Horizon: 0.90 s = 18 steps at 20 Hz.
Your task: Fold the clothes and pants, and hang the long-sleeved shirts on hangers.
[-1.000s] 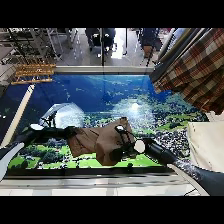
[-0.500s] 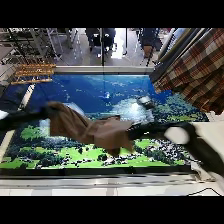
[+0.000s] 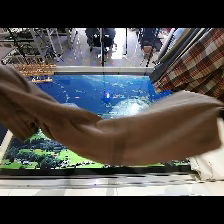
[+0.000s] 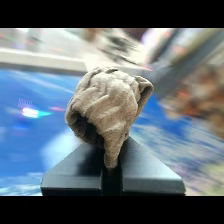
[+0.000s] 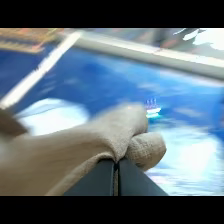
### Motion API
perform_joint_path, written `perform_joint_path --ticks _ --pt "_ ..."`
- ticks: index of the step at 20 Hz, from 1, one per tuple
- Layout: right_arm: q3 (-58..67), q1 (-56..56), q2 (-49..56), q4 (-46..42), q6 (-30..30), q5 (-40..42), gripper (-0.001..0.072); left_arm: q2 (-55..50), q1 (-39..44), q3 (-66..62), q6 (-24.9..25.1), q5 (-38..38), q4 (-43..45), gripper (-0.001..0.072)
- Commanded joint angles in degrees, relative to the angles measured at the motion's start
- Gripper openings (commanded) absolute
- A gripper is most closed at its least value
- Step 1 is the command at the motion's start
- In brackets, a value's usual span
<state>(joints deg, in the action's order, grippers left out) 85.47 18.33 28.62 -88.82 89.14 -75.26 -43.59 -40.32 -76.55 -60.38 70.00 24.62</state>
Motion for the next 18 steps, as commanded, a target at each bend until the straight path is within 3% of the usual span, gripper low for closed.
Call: perform_joint_path --ticks 1,2,6,9,12,13,15,16,18 --pt "1.7 -0.2 0.4 -13.4 -0.1 -5.3 0.0018 0.0 -6.6 -1.0 -7.0 1.4 17.9 0.0011" --pt "-0.3 -0.2 2.0 -14.7 -0.1 -7.3 0.0018 -1.9 -6.4 0.1 -9.4 2.0 21.5 0.0011" --pt "-17.9 -0.3 8.8 -15.0 0.2 -6.9 0.0018 -12.0 -4.9 11.5 -7.6 8.9 22.1 0.0011" --pt "-34.4 -3.1 14.4 -14.9 4.7 6.1 0.0019 -19.8 -1.3 22.3 -3.3 5.8 22.1 0.0011" --pt "-42.5 -10.9 21.9 -11.2 7.2 17.9 0.0019 -29.1 2.0 26.0 -1.0 -1.9 21.8 0.0012" --pt "-43.0 -13.5 24.5 -8.8 6.2 20.4 0.002 -31.8 2.5 26.0 0.1 -4.1 20.6 0.0039" --pt "-43.0 -17.1 28.2 -4.5 2.3 23.7 0.002 -35.7 2.6 26.0 3.0 -7.6 16.7 0.0257" --pt "-43.0 -18.5 29.2 -3.5 1.3 24.0 0.0048 -36.9 2.2 26.0 4.6 -8.5 15.4 0.0272" --pt "-43.0 -21.7 29.8 -2.1 0.9 23.5 0.0396 -37.8 1.5 26.0 6.8 -9.4 15.2 0.0275"
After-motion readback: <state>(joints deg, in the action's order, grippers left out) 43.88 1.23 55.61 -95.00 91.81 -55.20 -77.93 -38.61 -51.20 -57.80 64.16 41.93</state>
